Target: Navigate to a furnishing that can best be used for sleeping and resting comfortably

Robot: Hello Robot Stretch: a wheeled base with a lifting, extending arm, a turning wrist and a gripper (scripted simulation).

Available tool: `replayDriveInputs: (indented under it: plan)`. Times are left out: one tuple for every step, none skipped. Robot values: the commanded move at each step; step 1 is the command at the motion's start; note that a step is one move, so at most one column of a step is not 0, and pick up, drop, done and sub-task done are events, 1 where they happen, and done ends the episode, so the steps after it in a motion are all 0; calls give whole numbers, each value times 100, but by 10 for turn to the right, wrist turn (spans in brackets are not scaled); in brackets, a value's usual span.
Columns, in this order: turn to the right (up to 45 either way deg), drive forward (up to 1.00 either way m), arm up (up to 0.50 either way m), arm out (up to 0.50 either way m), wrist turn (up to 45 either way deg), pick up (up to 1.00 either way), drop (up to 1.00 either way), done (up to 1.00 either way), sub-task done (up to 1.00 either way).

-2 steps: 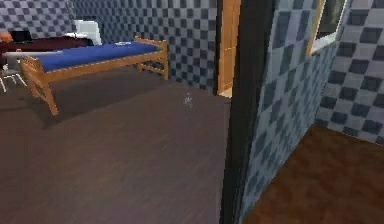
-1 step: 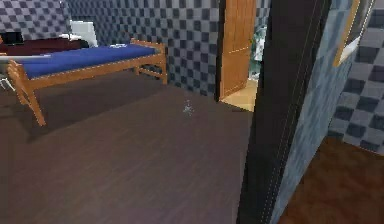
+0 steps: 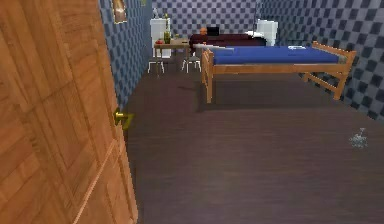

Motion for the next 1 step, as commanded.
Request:
replayDriveInputs:
  plan:
    - [0, 100, 0, 0, 0, 0, 0, 0, 0]
